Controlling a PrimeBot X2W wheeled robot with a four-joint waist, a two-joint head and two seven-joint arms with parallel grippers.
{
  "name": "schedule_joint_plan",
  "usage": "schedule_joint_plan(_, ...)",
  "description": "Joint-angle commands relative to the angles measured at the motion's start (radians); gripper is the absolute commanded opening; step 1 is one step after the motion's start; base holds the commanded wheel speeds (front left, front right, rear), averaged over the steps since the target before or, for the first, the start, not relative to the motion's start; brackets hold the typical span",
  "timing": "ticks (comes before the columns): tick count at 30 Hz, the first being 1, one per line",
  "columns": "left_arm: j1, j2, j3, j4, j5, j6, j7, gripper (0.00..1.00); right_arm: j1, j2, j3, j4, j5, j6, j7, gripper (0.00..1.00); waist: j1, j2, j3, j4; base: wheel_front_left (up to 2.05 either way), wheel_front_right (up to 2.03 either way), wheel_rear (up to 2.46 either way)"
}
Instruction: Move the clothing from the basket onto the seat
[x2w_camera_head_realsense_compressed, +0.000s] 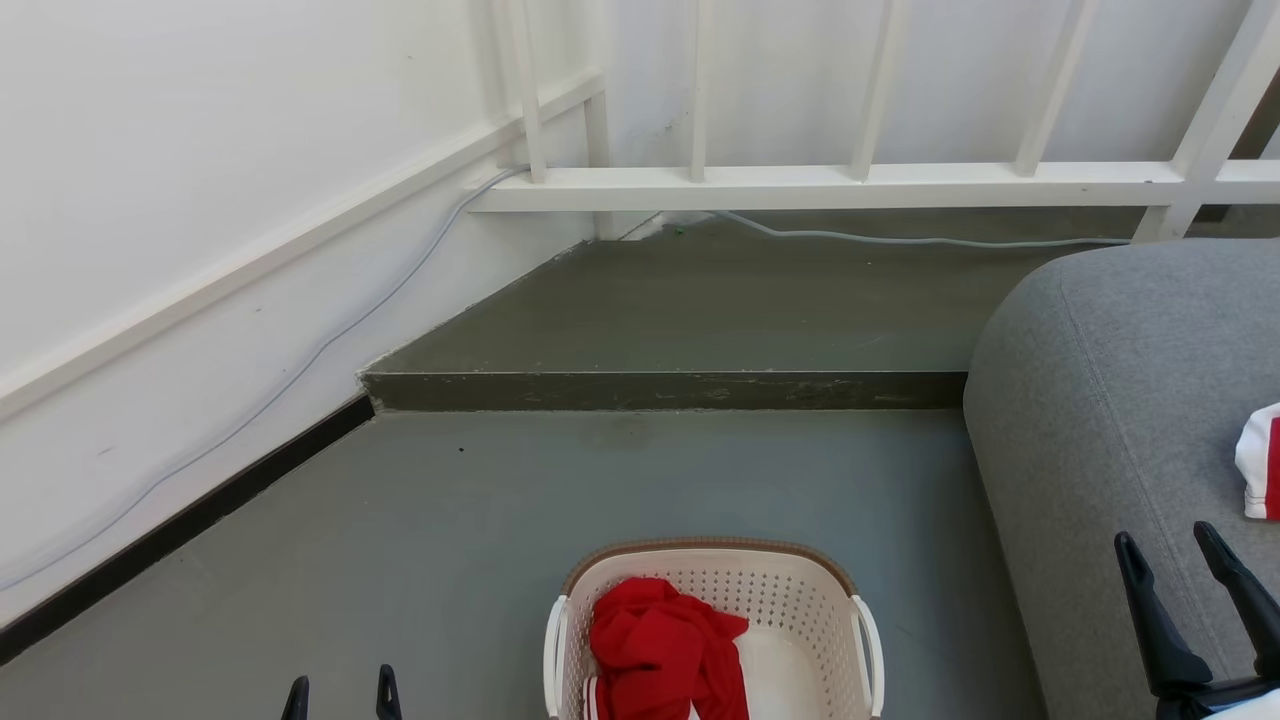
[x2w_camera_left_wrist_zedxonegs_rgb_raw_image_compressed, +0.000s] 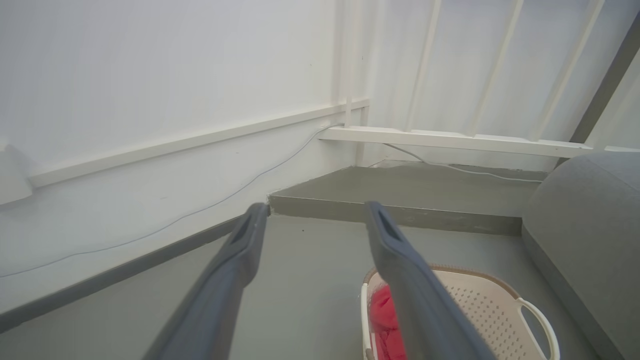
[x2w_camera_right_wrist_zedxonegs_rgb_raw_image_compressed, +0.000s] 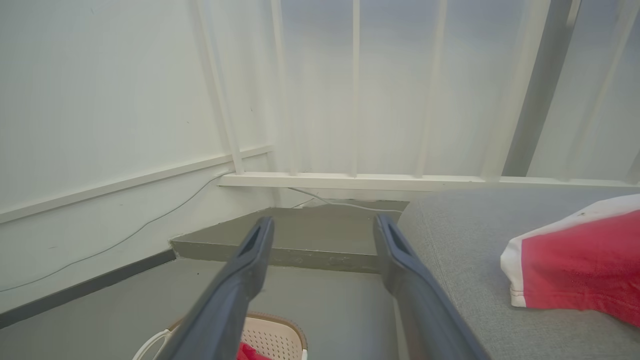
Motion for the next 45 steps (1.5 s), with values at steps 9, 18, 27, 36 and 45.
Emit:
schedule_joint_plan(9,-0.036,-0.003,0.038,-0.023,-0.004,-0.016,-0.006,1.0,-0.01,-0.031,0.007,-0.021,-0.004,0.004,-0.013,1.0,0.0,0.0,0.01,-0.007,0.0,0.0,0.0)
schedule_joint_plan(18,-0.056,-0.003,0.008,-0.028,-0.001,-0.025,-0.006,1.0,-0.018,-0.036,0.002,-0.023,0.007,0.004,-0.013,1.0,0.0,0.0,0.016,-0.009,0.0,0.0,0.0)
schedule_joint_plan(27,-0.1,-0.003,-0.066,-0.021,0.001,-0.006,-0.006,1.0,-0.054,-0.077,0.018,-0.037,0.039,0.004,-0.013,1.0,0.0,0.0,0.067,-0.013,0.0,0.0,0.0)
schedule_joint_plan(36,-0.182,-0.003,-0.21,0.002,-0.02,0.096,-0.006,1.0,-0.088,-0.153,0.016,-0.097,0.107,0.004,-0.013,1.0,0.0,0.0,0.198,-0.023,0.0,0.0,0.0)
schedule_joint_plan(45,-0.35,-0.003,-0.406,0.097,-0.092,0.215,-0.006,1.0,-0.143,-0.247,-0.003,-0.175,0.19,0.004,-0.013,1.0,0.0,0.0,0.364,-0.04,0.0,0.0,0.0)
